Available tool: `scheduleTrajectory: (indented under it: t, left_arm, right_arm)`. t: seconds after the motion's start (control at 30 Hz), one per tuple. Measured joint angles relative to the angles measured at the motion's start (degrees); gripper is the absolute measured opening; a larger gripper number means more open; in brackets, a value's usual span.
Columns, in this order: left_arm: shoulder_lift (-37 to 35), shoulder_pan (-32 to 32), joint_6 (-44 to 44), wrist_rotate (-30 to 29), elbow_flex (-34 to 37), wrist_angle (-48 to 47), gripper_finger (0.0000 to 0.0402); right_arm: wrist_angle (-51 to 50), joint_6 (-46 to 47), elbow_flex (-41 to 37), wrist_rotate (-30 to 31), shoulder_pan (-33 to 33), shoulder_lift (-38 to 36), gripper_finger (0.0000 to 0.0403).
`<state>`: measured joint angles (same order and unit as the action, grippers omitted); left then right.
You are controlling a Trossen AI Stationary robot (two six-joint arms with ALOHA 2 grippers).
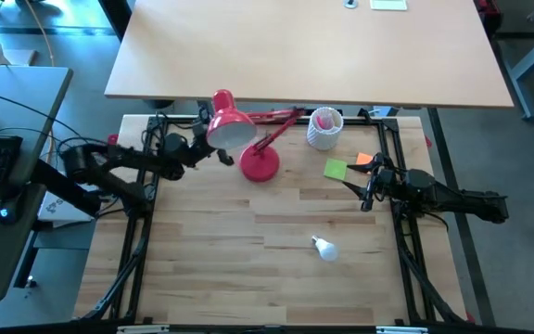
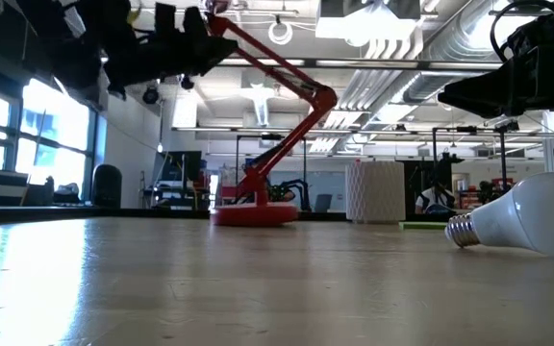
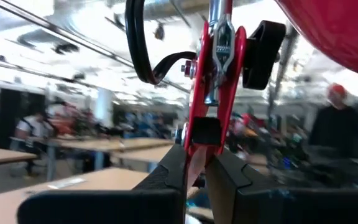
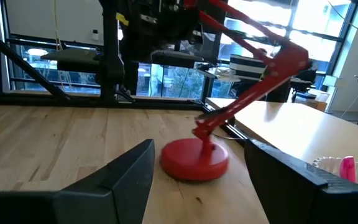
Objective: Screw lightbulb
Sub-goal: Adjust the red lamp
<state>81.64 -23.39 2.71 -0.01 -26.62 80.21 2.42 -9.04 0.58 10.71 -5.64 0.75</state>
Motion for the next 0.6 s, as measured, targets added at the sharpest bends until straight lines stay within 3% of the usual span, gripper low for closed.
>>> scheduleTrajectory:
  t: [0.17,0.3,0.6]
  left_arm:
    - [-6.18,4.80,-1.49,1.09,-0.91,-12.95,0.0024]
    - [-8.27,10.45,-4.88,-2.17,-0.91,-15.49,0.0024]
    - [-6.51,20.64,-9.99,-19.52,-1.11,-14.25,0.0024]
  right_arm:
    - [0.02,-0.01,0.00,-0.01,0.01,-0.01,0.0247]
    - [0.02,-0.01,0.00,0.01,-0.01,-0.01,0.0247]
    - [0.00,-0.01,0.00,-0.01,0.01,-0.01,0.0247]
